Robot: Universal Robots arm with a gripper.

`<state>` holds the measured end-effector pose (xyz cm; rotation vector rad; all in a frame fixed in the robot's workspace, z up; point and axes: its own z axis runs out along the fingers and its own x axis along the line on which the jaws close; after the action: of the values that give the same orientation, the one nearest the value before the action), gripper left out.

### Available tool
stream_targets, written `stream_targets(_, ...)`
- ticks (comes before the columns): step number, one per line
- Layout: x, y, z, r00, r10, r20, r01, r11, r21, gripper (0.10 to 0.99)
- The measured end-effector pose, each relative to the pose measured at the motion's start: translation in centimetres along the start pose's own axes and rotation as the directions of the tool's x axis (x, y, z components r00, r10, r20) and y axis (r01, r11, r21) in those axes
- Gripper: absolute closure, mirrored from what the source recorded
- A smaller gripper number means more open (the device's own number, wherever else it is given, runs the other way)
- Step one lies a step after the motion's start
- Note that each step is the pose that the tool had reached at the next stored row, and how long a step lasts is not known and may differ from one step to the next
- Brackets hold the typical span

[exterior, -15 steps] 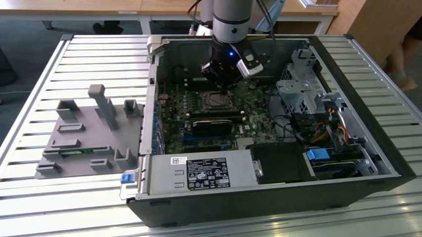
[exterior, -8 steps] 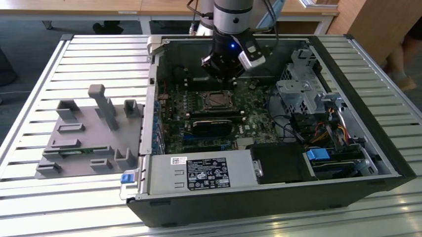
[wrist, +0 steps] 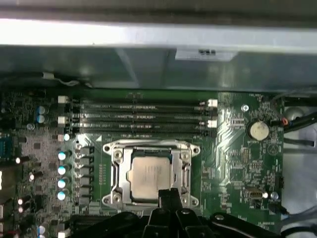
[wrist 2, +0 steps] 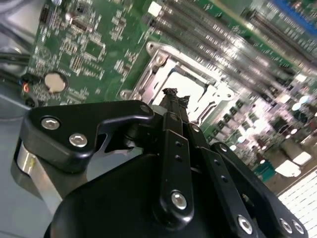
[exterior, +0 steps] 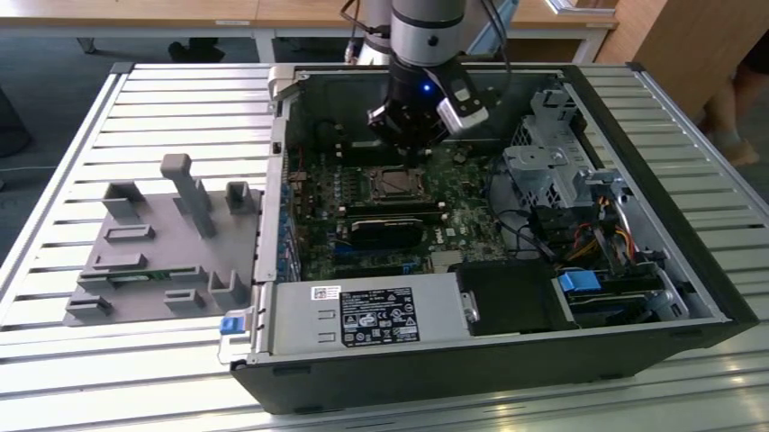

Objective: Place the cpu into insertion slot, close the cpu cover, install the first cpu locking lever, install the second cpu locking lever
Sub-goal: 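Install the second cpu locking lever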

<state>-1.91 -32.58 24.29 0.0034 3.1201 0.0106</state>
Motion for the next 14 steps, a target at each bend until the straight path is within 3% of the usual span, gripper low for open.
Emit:
stream_targets(2, 0.0, -0.63, 0.0, 1.0, 0.0, -0.001, 0.0, 1.0, 0.0, 0.98)
stream_targets(6, -0.03, -0.82, 0.11, 1.0, -0.004, -0.0053, 0.004, 1.0, -0.002, 0.98)
stream_targets(11, -0.02, -1.26, 0.31, 1.0, -0.006, -0.0052, 0.006, 0.9991, -0.042, 0.98)
stream_targets(14, -0.02, -1.95, 0.38, 1.0, -0.006, -0.0051, 0.006, 0.9989, -0.047, 0.98)
